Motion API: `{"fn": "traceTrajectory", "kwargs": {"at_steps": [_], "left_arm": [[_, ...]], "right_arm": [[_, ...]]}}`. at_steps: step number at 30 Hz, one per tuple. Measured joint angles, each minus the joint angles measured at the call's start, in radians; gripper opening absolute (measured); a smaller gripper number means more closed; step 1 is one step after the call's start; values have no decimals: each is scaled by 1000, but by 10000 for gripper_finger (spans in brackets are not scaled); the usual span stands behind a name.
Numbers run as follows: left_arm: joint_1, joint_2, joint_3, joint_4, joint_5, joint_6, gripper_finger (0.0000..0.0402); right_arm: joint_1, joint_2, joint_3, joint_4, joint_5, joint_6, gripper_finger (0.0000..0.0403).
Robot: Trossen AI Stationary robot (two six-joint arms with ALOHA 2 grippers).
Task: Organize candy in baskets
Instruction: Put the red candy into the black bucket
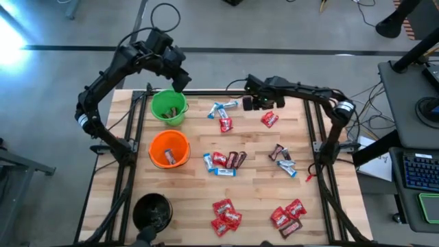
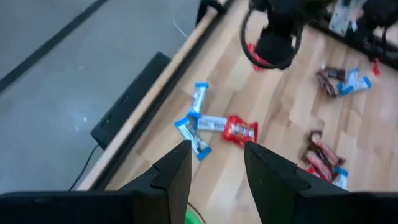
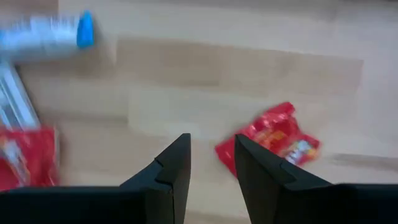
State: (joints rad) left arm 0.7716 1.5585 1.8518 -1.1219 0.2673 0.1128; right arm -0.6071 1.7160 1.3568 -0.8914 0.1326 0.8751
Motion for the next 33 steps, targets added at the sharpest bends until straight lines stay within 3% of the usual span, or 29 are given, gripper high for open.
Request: {"fn": "traceTrajectory", "kwargs": {"at_steps": [3, 8, 16, 33], "left_arm": [[17, 0, 1, 36, 0, -29, 130], [48, 0, 1, 57, 0, -37, 130], [92, 0, 1, 64, 0, -17, 130], [109, -1, 1, 66, 1, 7, 130]], "right_arm": [[-6, -29, -90, 84, -10, 91, 114], [-7, -67, -168, 74, -9, 161, 123], [2, -139, -219, 36, -1, 188, 139], [5, -143, -321, 76, -1, 229, 184]]}}
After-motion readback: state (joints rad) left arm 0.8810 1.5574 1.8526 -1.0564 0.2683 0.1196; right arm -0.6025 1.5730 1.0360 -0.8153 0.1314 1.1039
